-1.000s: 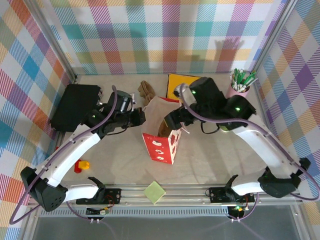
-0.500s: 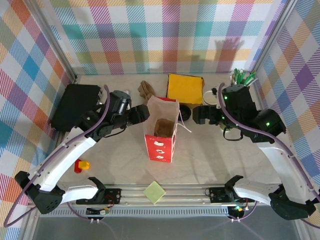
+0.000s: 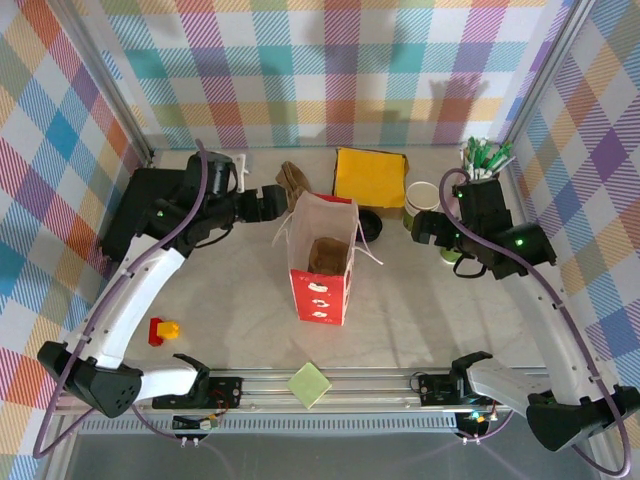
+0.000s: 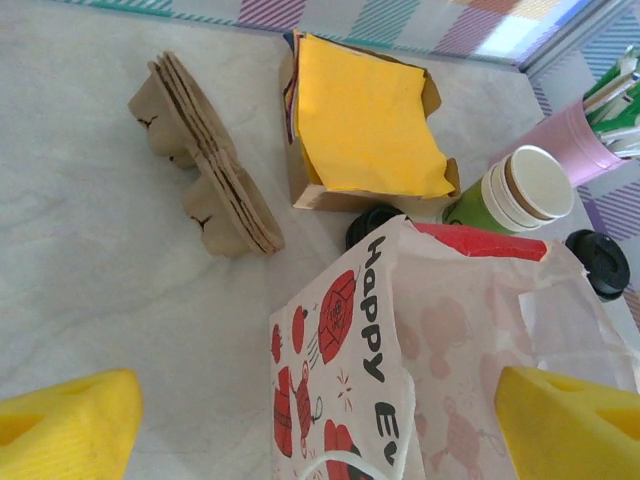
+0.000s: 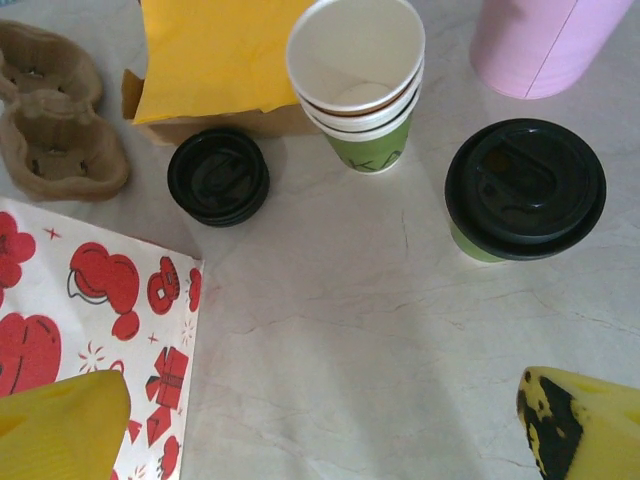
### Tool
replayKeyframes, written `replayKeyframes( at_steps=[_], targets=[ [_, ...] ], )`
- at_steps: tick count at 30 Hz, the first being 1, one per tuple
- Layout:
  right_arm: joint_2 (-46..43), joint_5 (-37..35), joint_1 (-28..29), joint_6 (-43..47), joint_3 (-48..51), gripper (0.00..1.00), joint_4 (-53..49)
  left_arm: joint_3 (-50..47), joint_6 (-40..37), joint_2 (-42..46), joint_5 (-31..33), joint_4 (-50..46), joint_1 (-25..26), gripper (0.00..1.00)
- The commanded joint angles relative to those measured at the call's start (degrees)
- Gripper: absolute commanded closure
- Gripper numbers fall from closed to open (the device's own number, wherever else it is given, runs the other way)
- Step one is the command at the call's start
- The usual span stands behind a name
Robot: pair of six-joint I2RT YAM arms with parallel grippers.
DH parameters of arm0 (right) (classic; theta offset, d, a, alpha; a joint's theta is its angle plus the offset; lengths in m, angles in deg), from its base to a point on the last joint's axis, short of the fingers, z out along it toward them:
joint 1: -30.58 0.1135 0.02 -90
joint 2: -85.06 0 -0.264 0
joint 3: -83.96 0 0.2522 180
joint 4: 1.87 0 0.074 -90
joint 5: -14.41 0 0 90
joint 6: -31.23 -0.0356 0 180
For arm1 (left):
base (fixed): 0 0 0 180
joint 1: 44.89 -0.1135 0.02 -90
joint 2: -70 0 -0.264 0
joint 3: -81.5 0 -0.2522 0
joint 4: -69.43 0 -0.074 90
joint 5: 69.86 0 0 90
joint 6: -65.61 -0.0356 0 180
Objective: Pack the takeout coffee
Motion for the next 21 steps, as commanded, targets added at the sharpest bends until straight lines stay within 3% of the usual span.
replayKeyframes(
  at_steps=[1, 4, 7, 12, 16, 21],
  targets=[
    [-3.69, -2.36, -0.27, -3.71, 2.02, 0.01, 3.02, -0.36, -5.03, 1.11, -6.57, 3.37, -0.84, 0.08],
    [-6.64, -2.88, -0.21, -12.11, 2.27, 0.01, 0.58, -1.92, -2.13, 2.02, -7.47, 4.05, -0.84, 0.09],
    [-7.62, 4.28, -0.24, -18.07, 1.01, 0.0, -0.21, -0.83, 1.4, 2.27, -7.3, 1.14, -0.84, 0.1],
    [2.07, 14.87, 0.41, -21.87, -10.7, 0.06, -3.36, 2.86, 1.83, -0.6, -9.12, -5.47, -0.78, 0.16],
    [11.4, 15.18, 8.82, -19.9, -18.48, 0.06, -2.35, 8.76, -0.34, -4.74, -11.25, -11.55, -0.51, 0.22],
    [17.89, 12.49, 16.15, -20.34, -20.6, 0.07, -0.63, 14.19, -0.71, -7.17, -11.36, -14.16, 1.52, 0.31]
  ],
)
